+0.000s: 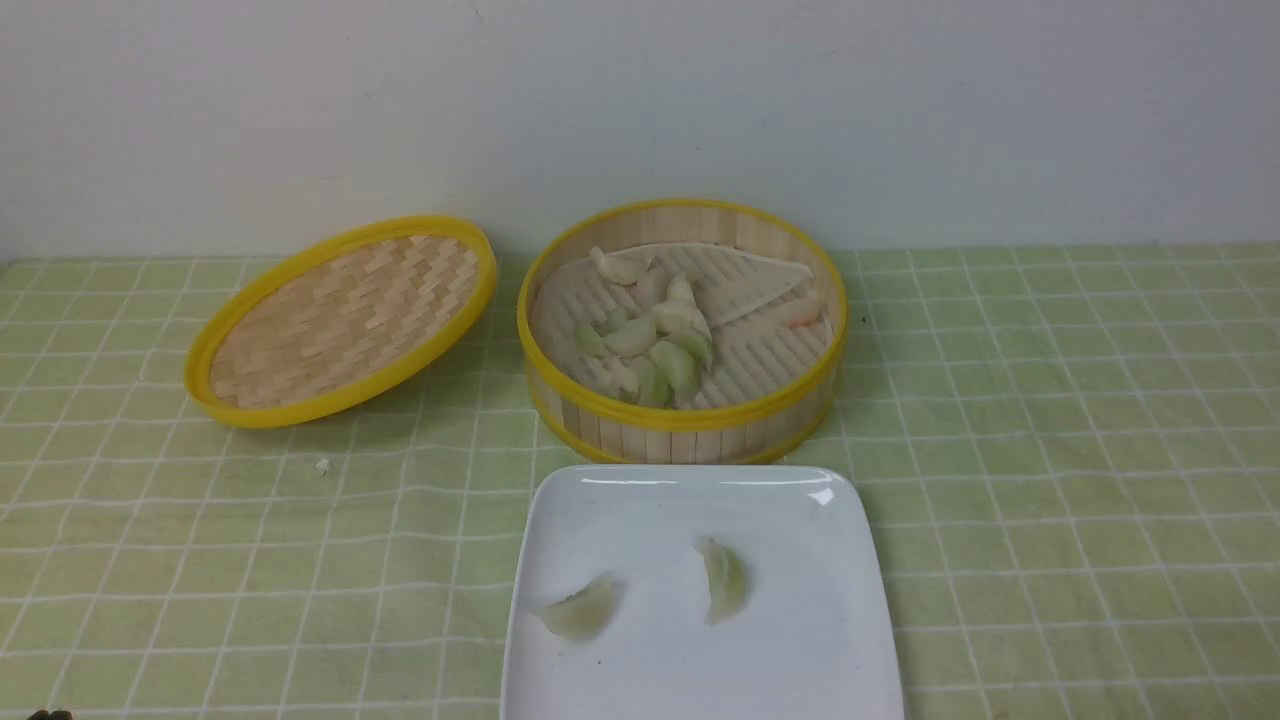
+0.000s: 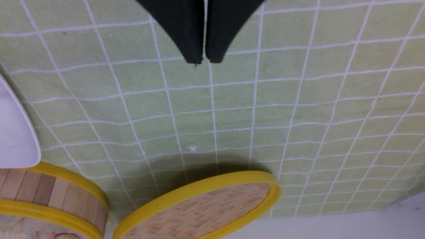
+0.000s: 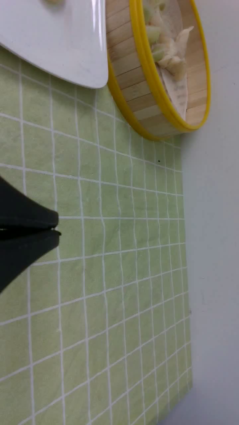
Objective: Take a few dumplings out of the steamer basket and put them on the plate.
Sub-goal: Use the left arm to grab a dumpling from the steamer
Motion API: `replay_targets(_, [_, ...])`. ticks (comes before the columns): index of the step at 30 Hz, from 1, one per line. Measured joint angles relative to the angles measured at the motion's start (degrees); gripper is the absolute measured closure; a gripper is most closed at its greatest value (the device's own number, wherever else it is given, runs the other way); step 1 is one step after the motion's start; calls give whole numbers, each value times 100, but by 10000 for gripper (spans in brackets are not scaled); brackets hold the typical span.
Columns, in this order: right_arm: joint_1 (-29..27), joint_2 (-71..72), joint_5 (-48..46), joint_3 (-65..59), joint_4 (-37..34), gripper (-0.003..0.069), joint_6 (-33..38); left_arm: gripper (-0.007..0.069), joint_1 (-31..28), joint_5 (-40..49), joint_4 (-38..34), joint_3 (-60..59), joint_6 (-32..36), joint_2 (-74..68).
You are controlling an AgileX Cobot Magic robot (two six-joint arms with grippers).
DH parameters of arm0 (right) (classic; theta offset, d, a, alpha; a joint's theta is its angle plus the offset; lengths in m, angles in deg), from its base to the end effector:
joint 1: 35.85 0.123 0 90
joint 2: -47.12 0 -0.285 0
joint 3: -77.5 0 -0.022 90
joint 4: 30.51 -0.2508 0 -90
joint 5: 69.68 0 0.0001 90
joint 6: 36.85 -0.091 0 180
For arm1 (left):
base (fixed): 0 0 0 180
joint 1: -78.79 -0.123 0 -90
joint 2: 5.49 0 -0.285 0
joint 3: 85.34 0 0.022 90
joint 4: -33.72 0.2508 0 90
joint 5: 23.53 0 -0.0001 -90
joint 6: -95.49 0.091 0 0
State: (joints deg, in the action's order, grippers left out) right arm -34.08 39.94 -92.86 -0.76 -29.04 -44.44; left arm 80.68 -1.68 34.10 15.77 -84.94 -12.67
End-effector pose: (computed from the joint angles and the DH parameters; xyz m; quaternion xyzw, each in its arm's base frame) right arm 0.0517 0.0007 0.1714 0.0346 0.8114 0.0367 0.5823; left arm 0.0525 -0.0015 0.1697 0.0121 0.8085 -0.0091 0.5883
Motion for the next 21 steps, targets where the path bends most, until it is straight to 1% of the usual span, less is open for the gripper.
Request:
replay_targets(15, [0,0,0,0,0,673,-65,631,0,0,0,0,0,0])
replay_targets(19, [0,0,0,0,0,673,-61,631,0,-26,217,0,43,0])
replay_targets(21, [0,0,0,0,0,673,-50,631,0,-255,389,-6,43,0])
